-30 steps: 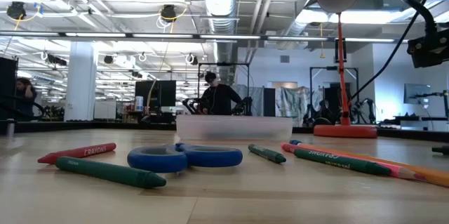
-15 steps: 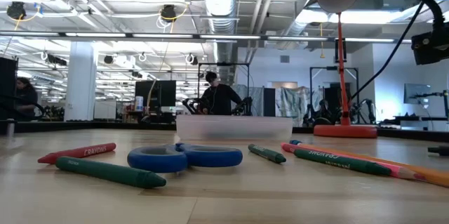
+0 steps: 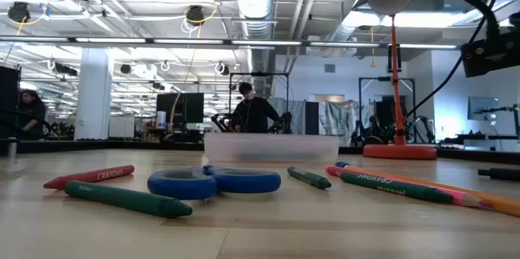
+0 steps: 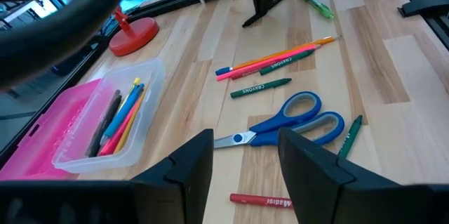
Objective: Pick & place school supplies into a supply box
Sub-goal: Put the black pen into the pink supply box
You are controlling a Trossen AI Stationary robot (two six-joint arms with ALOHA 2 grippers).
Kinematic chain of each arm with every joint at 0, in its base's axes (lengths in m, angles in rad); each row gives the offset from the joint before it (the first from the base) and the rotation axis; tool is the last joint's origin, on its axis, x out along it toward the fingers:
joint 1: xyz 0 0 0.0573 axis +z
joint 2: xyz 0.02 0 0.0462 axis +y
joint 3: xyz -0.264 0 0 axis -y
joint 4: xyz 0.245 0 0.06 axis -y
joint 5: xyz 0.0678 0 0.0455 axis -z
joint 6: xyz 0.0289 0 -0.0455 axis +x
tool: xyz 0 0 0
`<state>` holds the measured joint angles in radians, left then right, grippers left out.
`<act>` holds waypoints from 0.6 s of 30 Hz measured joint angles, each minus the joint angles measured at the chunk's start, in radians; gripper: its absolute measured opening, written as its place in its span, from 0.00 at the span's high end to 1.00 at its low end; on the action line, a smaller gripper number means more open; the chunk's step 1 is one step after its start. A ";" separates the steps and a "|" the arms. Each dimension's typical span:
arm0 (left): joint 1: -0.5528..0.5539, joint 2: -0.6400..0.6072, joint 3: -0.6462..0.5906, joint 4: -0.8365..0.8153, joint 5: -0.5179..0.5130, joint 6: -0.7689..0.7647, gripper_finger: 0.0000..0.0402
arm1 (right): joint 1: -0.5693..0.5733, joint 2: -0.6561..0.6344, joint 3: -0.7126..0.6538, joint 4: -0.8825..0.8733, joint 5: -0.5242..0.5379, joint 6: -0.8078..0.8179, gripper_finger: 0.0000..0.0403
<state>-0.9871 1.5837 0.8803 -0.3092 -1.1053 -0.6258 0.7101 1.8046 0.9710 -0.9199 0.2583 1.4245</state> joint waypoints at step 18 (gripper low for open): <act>0.000 0.000 0.000 -0.040 0.009 -0.050 0.61 | -0.035 -0.002 0.001 -0.016 -0.140 0.019 0.77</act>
<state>-0.9867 1.5837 0.8805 -0.3496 -1.0962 -0.6754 0.6755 1.8023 0.9722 -0.9361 0.1181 1.4432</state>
